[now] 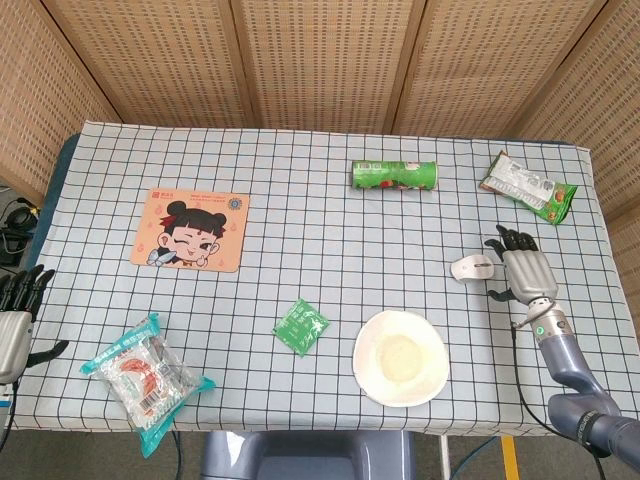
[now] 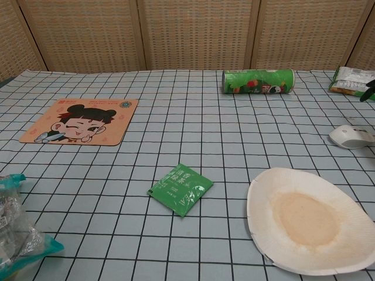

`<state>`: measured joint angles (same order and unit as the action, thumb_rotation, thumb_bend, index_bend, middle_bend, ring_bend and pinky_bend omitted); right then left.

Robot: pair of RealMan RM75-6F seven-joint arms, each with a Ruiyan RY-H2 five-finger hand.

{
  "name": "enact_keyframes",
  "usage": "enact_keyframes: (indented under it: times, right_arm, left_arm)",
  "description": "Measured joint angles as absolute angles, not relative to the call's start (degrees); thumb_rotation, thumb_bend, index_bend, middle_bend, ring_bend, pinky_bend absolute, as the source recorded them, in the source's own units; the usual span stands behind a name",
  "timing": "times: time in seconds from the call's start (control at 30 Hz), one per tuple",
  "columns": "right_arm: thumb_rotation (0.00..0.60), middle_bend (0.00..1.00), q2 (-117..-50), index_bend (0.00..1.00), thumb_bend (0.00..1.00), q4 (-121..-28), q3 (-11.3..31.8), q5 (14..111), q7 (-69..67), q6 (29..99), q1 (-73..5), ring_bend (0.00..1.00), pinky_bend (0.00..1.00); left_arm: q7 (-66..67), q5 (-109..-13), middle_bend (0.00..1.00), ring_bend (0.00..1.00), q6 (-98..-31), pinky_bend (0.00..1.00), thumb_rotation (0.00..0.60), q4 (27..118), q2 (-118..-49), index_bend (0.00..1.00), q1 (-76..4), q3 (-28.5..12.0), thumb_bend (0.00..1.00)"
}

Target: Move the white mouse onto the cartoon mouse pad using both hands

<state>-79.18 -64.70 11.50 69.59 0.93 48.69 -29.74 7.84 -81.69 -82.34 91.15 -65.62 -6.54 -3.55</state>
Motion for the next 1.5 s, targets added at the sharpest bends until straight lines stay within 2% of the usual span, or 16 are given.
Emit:
enact_keyframes:
  times: [0.37,0.83,1.13,1.23,1.33,1.4,1.43,1.5]
  right_arm:
    - [0.6,0.05,-83.36,0.28,0.35,-57.32,10.67,70.27,-2.38,46.27,-32.12,0.0,0.1]
    - [0.6,0.05,-86.94,0.27,0.35,-51.31,9.82,71.6,-4.9,43.49,-34.7,0.0,0.1]
    - [0.6,0.06,-88.52,0.29,0.39,-48.12,9.55,70.07,-3.26,39.22,-36.58,0.0,0.1]
    - [0.6,0.07,-88.94,0.3,0.44,-47.44,9.42,69.87,-3.02,38.67,-36.82,0.0,0.1]
    - [0.6,0.09,-89.5,0.35,0.48,-46.65,9.34,69.66,-3.05,38.01,-37.05,0.0,0.11]
    - [0.6,0.15,-89.85,0.43,0.5,-46.28,9.32,69.75,-3.19,38.21,-37.1,0.02,0.13]
    - [0.6,0.18,-89.98,0.46,0.5,-46.17,9.3,69.88,-3.25,38.49,-37.09,0.03,0.15]
    - [0.6,0.28,-90.3,0.55,0.51,-45.92,9.3,70.21,-3.66,39.33,-37.01,0.14,0.24]
  left_arm:
    - [8.02,-81.36,0.0,0.0,-81.9,0.0,0.6,90.96,-65.8,0.0,-6.84,-3.6,0.07]
    - [8.51,-80.21,0.0,0.0,-80.67,0.0,0.6,90.46,-66.22,0.0,-7.41,-3.76,0.07]
    - [8.42,-79.7,0.0,0.0,-79.75,0.0,0.6,90.0,-66.5,0.0,-7.86,-3.78,0.07]
    - [8.38,-79.62,0.0,0.0,-79.57,0.0,0.6,89.93,-66.55,0.0,-7.97,-3.78,0.07]
    - [8.33,-79.53,0.0,0.0,-79.37,0.0,0.6,89.85,-66.63,0.0,-8.07,-3.75,0.07]
    - [8.33,-79.53,0.0,0.0,-79.33,0.0,0.6,89.85,-66.65,0.0,-8.13,-3.73,0.07]
    - [8.31,-79.57,0.0,0.0,-79.35,0.0,0.6,89.85,-66.67,0.0,-8.13,-3.72,0.07]
    - [8.2,-79.58,0.0,0.0,-79.33,0.0,0.6,89.83,-66.67,0.0,-8.15,-3.7,0.07]
